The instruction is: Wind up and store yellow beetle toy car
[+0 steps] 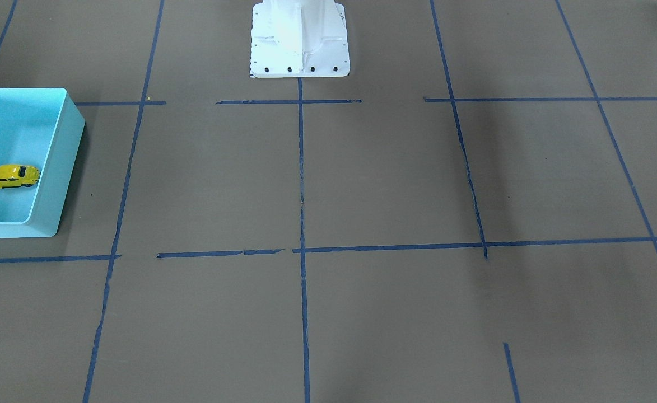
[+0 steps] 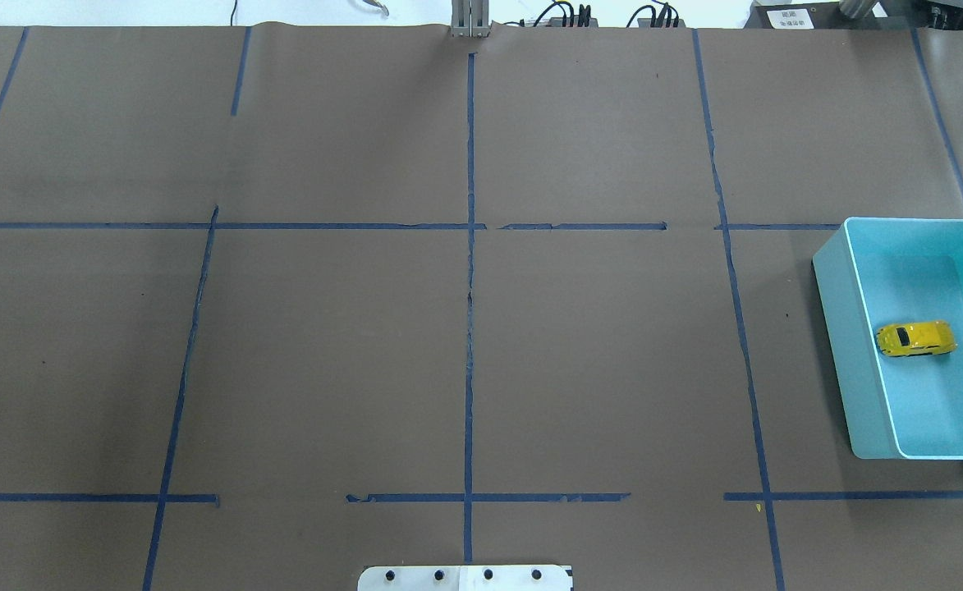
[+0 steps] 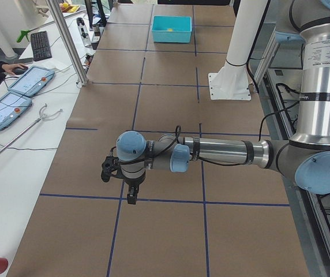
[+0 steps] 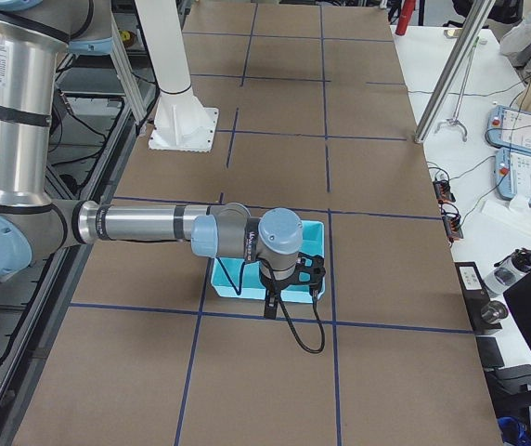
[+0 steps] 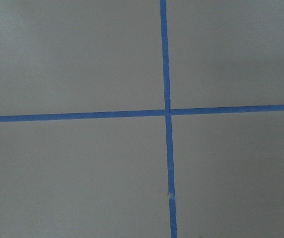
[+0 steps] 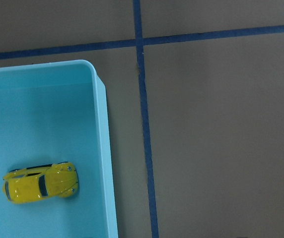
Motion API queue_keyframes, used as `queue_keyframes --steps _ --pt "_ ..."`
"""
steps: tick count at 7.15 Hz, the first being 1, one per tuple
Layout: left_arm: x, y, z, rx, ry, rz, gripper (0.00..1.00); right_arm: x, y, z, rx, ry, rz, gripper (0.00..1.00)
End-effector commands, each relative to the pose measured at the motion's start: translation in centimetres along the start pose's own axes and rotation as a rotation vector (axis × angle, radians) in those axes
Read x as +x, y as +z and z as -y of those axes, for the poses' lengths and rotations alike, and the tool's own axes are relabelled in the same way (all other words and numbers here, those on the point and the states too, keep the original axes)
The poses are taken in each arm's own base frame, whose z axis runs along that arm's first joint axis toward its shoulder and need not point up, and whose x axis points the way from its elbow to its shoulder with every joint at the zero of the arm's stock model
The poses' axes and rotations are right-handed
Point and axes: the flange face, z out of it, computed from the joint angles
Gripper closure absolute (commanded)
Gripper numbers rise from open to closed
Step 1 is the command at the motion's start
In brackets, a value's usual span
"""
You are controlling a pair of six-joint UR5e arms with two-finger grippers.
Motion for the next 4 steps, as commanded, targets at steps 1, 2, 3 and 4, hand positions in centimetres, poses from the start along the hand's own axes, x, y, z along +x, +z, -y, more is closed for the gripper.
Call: queue_keyframes --steps 1,2,3,4 --pt "-0.06 0.13 0.08 -0.002 -0.001 0.000 0.00 0.78 -0.07 0.18 0.008 0.041 -0.050 0.00" --pt "-0.01 0.07 0.10 -0.001 0.000 0.000 0.00 0.96 -0.03 -0.08 0.007 0.042 -0.054 0.00" --pt "0.00 0.07 0.10 -0.001 0.000 0.000 0.00 1.19 0.19 -0.17 0.002 0.047 -0.054 0.00" --pt "-0.01 0.18 0.09 -0.003 0.000 0.000 0.00 1.14 0.14 -0.16 0.003 0.047 -0.054 0.00"
